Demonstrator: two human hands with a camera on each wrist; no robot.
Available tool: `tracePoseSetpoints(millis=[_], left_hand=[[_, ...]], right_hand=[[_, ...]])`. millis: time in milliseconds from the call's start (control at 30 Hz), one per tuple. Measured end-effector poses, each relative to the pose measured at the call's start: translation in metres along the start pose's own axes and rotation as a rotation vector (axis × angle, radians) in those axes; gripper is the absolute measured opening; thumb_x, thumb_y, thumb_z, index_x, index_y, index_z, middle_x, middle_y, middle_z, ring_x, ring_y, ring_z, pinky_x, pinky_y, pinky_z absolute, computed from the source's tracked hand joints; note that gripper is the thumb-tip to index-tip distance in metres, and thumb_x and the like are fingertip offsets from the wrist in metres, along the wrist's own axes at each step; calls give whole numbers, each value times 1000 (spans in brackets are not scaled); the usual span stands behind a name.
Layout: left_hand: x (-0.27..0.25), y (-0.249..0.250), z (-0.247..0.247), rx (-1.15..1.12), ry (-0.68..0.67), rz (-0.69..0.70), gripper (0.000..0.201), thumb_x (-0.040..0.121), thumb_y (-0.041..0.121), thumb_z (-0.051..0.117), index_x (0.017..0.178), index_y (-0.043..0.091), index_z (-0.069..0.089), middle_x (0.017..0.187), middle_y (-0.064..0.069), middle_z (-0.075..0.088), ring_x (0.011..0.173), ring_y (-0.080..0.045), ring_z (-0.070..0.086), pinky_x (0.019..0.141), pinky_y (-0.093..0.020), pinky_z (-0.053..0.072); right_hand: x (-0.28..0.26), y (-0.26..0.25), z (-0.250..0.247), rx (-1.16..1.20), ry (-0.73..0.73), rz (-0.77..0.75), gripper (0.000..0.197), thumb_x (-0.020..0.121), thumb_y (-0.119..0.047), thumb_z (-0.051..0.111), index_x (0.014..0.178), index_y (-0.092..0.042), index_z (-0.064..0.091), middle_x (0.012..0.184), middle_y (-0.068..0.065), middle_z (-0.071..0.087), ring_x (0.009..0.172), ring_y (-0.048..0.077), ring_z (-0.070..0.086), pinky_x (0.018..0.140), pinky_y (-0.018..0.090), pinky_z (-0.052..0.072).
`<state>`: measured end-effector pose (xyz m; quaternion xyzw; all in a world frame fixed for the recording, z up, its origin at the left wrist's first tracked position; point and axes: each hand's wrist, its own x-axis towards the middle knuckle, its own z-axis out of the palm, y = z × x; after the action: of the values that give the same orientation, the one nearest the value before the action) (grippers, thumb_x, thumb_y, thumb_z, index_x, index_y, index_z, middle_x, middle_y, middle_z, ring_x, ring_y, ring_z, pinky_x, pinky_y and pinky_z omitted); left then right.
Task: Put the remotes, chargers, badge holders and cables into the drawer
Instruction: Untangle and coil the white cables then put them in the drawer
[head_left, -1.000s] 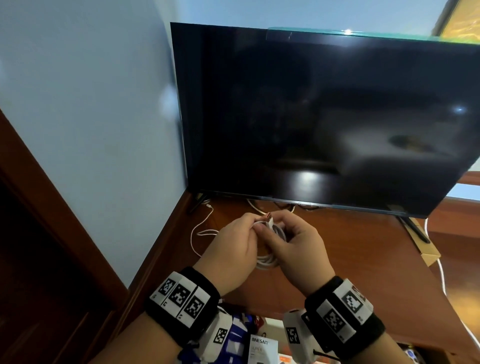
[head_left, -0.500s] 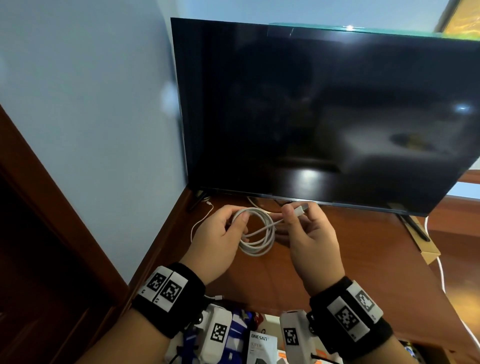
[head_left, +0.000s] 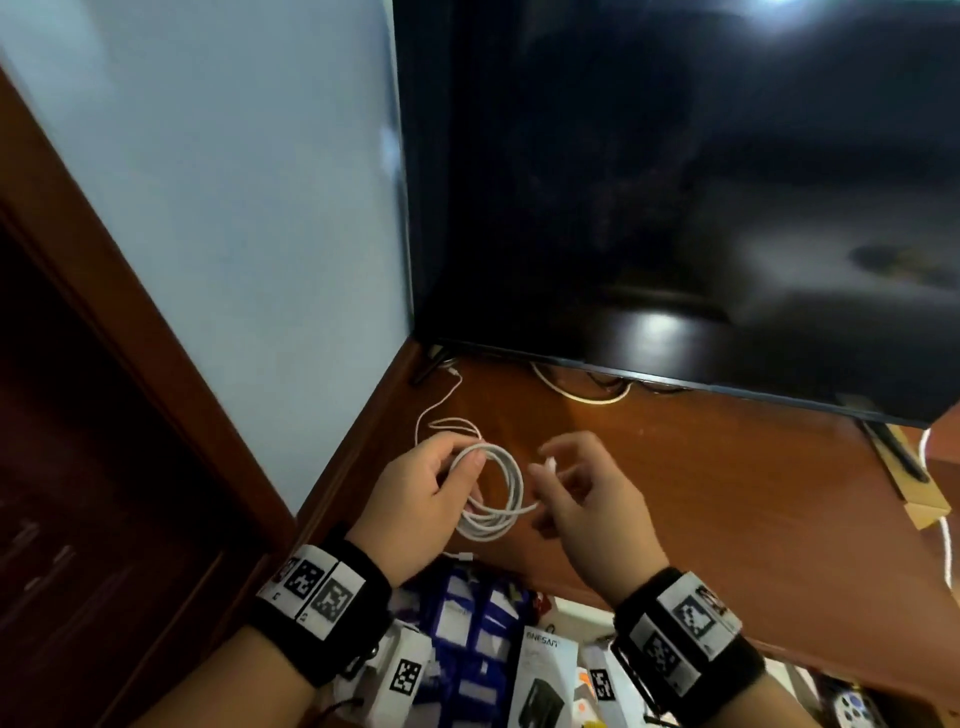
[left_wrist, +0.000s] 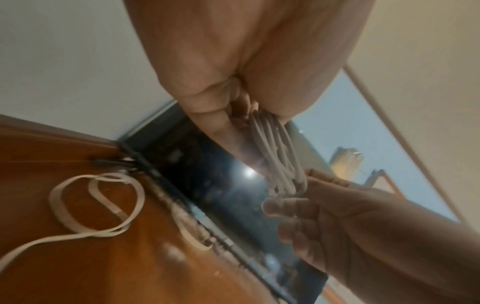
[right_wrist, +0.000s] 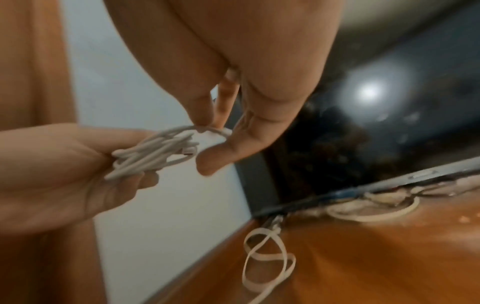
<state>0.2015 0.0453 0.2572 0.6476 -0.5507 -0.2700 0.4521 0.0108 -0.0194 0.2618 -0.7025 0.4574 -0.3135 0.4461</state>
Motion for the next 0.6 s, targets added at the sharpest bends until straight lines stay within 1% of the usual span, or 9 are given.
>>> tracePoseSetpoints(millis=[33, 133, 200, 233, 300, 367, 433, 500, 600], left_hand=[[-7, -11, -1, 11, 1, -24, 16, 106, 35, 54, 110, 33, 69, 82, 6, 71, 75, -8, 68, 67, -20, 54], [-28, -46, -8, 33, 35, -119, 14, 105, 32, 56, 106, 32, 71, 83, 13, 72, 77, -5, 69, 67, -19, 53], [-43, -69, -15, 20, 45, -183, 15, 105, 29, 57, 105, 30, 72, 83, 17, 72, 78, -4, 69, 69, -17, 51], [-50, -80, -18, 5, 34, -215, 15, 105, 28, 57, 106, 30, 73, 85, 15, 73, 80, -5, 70, 72, -21, 53], [-63, -95, -24, -30, -3, -281, 17, 106, 30, 57, 107, 30, 73, 92, 12, 76, 86, -7, 72, 79, -28, 57], [-72, -109, -28, -49, -40, -325, 18, 106, 29, 56, 107, 32, 73, 91, 14, 76, 87, -4, 71, 80, -26, 56], [-79, -121, -30, -49, -82, -353, 17, 106, 30, 55, 108, 34, 72, 85, 13, 74, 82, -4, 70, 77, -22, 53], [-81, -136, -30, -42, -126, -390, 16, 106, 32, 55, 109, 34, 71, 84, 12, 73, 80, -4, 69, 76, -23, 52], [-83, -157, -28, -17, -179, -429, 15, 106, 33, 56, 110, 33, 70, 86, 16, 73, 81, -3, 69, 77, -24, 54]], right_hand=[[-3, 5, 11, -75, -66, 9, 4, 99, -35, 63, 96, -38, 61, 79, 0, 72, 66, 9, 71, 64, 32, 62], [-12, 19, 45, -207, -205, -10, 35, 104, -51, 45, 88, -26, 63, 79, -1, 70, 69, 11, 66, 71, 42, 58], [-19, 24, 66, -316, -259, -53, 45, 103, -59, 34, 88, -25, 59, 77, -2, 66, 70, 13, 63, 70, 41, 53], [-22, 28, 76, -394, -271, -85, 46, 102, -63, 32, 89, -27, 57, 80, -4, 62, 72, 15, 61, 69, 38, 51], [-27, 36, 92, -538, -266, -136, 42, 96, -70, 38, 101, -33, 57, 98, -5, 50, 82, 17, 58, 73, 30, 50], [-28, 48, 110, -621, -301, -210, 46, 91, -69, 46, 117, -32, 57, 107, -3, 40, 95, 17, 51, 84, 27, 50], [-27, 63, 128, -580, -396, -231, 42, 93, -60, 53, 123, -30, 57, 110, -5, 43, 100, 16, 51, 90, 30, 50], [-24, 76, 144, -438, -480, -134, 34, 94, -51, 61, 121, -30, 57, 110, -8, 53, 96, 13, 58, 88, 34, 53], [-19, 95, 164, -209, -565, 121, 28, 93, -44, 68, 116, -30, 60, 99, -8, 70, 84, 8, 69, 80, 34, 59]])
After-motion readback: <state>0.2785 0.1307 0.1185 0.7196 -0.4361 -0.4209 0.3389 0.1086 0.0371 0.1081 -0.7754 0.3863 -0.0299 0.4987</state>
